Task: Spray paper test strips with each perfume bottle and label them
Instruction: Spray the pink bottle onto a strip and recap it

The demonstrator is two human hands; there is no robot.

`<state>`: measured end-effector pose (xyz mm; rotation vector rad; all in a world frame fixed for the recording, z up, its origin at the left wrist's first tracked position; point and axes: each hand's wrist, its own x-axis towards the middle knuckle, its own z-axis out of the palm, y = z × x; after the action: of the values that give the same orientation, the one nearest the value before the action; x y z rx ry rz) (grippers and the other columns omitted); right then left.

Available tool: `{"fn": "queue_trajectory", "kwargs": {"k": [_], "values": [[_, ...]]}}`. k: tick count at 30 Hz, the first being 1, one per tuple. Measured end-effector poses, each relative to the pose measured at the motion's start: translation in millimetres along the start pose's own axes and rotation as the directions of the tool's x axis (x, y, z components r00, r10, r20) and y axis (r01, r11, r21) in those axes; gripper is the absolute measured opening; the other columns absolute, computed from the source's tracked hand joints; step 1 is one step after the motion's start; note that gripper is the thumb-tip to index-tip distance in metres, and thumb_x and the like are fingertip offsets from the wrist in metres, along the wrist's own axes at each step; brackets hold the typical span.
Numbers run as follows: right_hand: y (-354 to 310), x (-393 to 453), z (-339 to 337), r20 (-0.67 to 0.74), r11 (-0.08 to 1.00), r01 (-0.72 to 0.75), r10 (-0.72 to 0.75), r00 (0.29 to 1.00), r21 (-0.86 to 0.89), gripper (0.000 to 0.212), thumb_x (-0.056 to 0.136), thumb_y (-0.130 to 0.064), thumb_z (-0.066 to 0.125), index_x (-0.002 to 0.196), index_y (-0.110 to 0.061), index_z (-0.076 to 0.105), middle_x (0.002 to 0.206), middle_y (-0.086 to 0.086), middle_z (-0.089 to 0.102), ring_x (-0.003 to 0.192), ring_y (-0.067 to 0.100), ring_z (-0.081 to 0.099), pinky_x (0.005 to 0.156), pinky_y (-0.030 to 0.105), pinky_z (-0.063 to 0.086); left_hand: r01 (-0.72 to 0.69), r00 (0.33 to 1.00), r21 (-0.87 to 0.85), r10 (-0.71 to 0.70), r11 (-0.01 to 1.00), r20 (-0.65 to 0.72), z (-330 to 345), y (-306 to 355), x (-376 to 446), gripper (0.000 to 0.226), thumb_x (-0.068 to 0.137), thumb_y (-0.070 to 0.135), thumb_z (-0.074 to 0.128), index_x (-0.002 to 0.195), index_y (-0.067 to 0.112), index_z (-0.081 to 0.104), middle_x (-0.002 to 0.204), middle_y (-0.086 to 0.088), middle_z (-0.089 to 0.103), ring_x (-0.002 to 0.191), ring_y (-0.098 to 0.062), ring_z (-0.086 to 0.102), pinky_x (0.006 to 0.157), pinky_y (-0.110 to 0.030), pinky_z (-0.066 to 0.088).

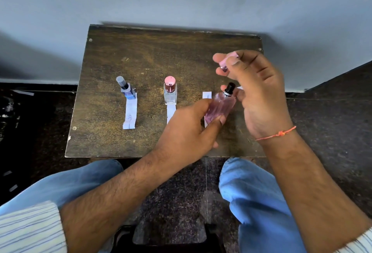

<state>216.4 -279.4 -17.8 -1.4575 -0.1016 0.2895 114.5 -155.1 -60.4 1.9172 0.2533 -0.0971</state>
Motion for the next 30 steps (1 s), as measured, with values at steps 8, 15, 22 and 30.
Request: {"fn": "queue_trajectory", "kwargs": {"k": [8, 15, 22, 30], "values": [[4.0, 17.9, -37.1, 0.027, 0.997, 0.020, -0.018, 0.999, -0.077, 0.025, 0.104, -0.023, 0.067, 0.128, -0.019, 0.075, 0.094, -0.002, 0.071, 0.085, 0.019, 0.064, 0.074, 0.039, 0.057, 0.014, 0.999, -0.014, -0.015, 1.000, -0.034, -7.6, 0.1, 1.6, 0.021, 0.106, 0.033, 0.066, 0.124, 0.024, 0.066, 0.085, 0.006, 0.077, 0.054, -0.008, 0.075, 0.053, -0.048, 0.064], [6.1, 21.4, -46.8, 0.181, 0.989, 0.070, -0.045, 0.982, -0.134, 0.019, 0.090, -0.027, 0.086, 0.105, -0.020, 0.076, 0.094, 0.019, 0.065, 0.065, 0.020, 0.053, 0.061, 0.033, 0.046, -0.005, 0.999, 0.023, 0.006, 1.000, -0.034, -6.7, -5.1, 2.2, 0.020, 0.107, 0.036, 0.064, 0.125, 0.027, 0.067, 0.083, 0.006, 0.078, 0.054, -0.011, 0.074, 0.055, -0.047, 0.065], [9.2, 19.8, -48.5, 0.289, 0.968, 0.102, -0.033, 0.957, -0.229, 0.017, 0.103, -0.014, 0.070, 0.117, -0.013, 0.080, 0.091, -0.007, 0.078, 0.074, 0.023, 0.054, 0.066, 0.034, 0.049, -0.008, 1.000, 0.026, 0.009, 1.000, -0.024, -6.5, -8.6, 2.8, 0.020, 0.105, 0.040, 0.065, 0.119, 0.026, 0.068, 0.075, 0.005, 0.075, 0.058, -0.016, 0.074, 0.057, -0.048, 0.064], [4.6, 16.2, -43.3, 0.413, 0.836, 0.315, -0.118, 0.903, -0.450, 0.019, 0.101, -0.008, 0.073, 0.119, -0.005, 0.079, 0.095, -0.004, 0.072, 0.081, -0.003, 0.066, 0.076, 0.012, 0.048, -0.001, 1.000, 0.006, 0.001, 1.000, -0.005, -5.5, -12.6, 2.5, 0.022, 0.101, 0.042, 0.065, 0.112, 0.023, 0.070, 0.085, 0.002, 0.077, 0.065, -0.017, 0.077, 0.060, -0.048, 0.065]]}}
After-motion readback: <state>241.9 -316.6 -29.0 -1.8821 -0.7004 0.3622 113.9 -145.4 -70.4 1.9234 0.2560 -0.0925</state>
